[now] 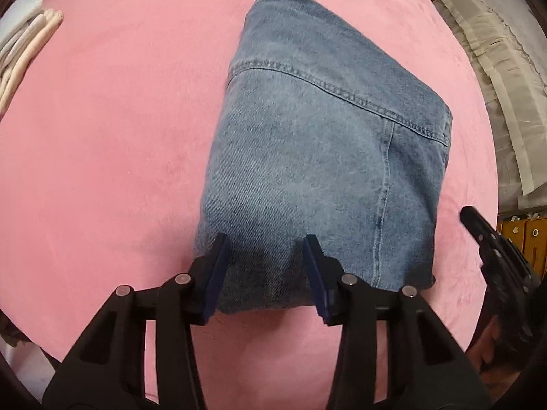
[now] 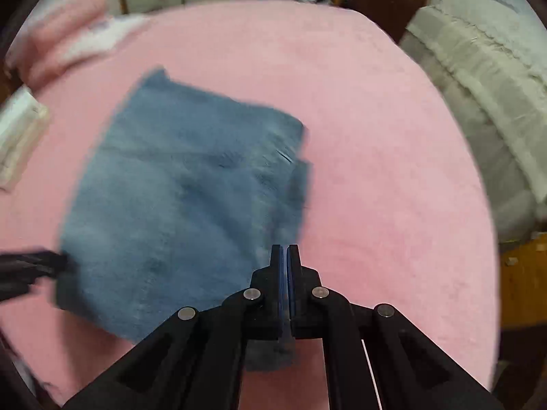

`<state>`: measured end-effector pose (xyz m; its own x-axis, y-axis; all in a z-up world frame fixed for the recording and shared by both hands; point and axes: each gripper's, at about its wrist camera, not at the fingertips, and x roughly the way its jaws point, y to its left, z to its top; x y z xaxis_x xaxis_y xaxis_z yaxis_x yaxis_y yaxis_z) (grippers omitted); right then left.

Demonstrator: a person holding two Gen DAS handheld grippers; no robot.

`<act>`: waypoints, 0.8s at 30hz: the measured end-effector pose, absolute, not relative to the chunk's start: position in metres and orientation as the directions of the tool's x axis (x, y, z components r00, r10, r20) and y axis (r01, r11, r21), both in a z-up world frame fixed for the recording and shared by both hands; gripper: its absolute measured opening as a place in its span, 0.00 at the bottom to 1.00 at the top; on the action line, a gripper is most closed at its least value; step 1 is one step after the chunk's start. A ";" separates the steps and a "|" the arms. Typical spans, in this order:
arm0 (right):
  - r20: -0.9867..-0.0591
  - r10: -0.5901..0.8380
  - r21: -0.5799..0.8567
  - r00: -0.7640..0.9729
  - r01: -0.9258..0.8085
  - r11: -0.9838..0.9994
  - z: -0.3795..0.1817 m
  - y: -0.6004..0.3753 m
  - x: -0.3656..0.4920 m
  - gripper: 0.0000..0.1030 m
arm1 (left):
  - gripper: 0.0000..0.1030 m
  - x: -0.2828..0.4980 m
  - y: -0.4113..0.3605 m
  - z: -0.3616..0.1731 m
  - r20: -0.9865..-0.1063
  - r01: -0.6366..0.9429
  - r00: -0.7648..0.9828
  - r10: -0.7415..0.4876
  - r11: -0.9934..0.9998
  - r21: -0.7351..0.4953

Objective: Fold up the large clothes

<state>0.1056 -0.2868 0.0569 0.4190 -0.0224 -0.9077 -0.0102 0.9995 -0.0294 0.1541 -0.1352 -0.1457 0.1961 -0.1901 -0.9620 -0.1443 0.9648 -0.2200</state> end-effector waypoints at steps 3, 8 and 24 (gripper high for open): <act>-0.917 0.247 0.239 0.314 -0.065 0.969 0.050 -0.268 0.107 0.02 | 0.21 0.148 -0.145 -0.146 -0.967 -0.108 0.217 -0.130 0.982 -0.156; -0.889 0.420 0.424 0.179 -0.022 0.906 0.006 -0.232 0.111 0.02 | 0.00 0.145 -0.155 -0.140 -0.942 -0.026 0.230 -0.245 0.966 -0.257; -0.950 0.261 0.288 0.171 0.161 0.944 -0.061 -0.283 0.090 0.00 | 0.00 0.169 -0.178 -0.159 -0.977 0.019 0.160 -0.144 0.990 -0.142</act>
<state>0.0904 -0.2827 -0.0612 0.1710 0.2611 -0.9501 0.1613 0.9438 0.2884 0.1692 -0.1784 -0.1593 0.1603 -0.1437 -0.9765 0.0193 0.9896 -0.1425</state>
